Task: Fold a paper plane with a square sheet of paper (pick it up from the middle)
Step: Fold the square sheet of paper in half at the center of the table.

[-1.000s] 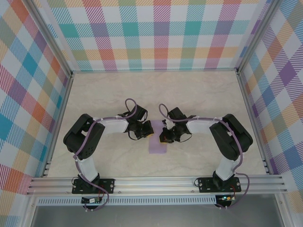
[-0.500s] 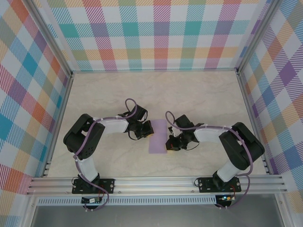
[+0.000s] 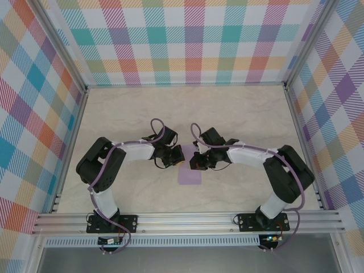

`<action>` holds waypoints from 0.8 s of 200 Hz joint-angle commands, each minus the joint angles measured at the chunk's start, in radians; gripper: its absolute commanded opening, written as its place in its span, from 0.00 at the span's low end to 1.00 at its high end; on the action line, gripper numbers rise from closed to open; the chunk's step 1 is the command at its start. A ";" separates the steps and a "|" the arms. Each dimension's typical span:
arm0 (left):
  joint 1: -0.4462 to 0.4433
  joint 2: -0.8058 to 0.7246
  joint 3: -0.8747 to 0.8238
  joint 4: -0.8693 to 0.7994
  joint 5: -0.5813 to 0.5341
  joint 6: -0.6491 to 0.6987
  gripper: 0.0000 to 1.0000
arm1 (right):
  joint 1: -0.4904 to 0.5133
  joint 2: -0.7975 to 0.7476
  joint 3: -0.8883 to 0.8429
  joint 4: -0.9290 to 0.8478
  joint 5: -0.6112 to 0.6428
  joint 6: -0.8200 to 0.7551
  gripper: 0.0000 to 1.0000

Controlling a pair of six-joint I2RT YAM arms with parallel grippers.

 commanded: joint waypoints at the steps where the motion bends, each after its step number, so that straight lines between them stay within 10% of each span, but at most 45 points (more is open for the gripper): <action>1: -0.017 0.133 -0.077 -0.241 -0.205 0.010 0.00 | 0.013 0.054 0.008 0.010 0.004 0.016 0.00; 110: -0.017 0.145 -0.053 -0.250 -0.217 0.020 0.00 | 0.018 -0.151 -0.321 -0.075 0.007 0.022 0.00; 160: -0.017 0.103 0.020 -0.252 -0.193 0.098 0.00 | 0.018 -0.243 -0.132 -0.143 0.116 0.002 0.00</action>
